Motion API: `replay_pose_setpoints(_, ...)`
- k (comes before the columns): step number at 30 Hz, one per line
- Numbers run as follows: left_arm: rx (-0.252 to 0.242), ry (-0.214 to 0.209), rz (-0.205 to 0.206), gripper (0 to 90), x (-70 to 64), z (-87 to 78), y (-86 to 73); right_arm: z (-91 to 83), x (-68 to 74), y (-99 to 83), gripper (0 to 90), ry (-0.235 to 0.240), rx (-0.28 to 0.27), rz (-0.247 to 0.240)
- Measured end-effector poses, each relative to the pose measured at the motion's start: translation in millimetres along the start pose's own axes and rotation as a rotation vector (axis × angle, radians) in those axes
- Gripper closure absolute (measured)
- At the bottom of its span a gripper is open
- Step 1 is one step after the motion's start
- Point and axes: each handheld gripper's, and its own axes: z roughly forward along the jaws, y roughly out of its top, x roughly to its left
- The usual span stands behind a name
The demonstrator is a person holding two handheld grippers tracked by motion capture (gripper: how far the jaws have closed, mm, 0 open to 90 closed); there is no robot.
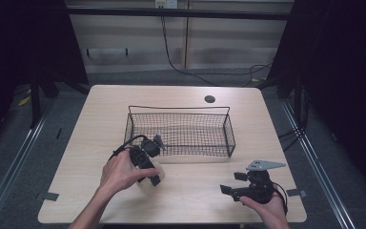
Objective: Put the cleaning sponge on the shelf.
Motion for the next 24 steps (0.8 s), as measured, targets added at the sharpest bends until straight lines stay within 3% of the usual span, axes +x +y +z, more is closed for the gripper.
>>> replay_pose_setpoints(24,-0.068,0.009,0.057,29.0,8.3,-45.7,-7.4,0.3,0.0,0.0,19.6,0.002,0.003,-0.001)
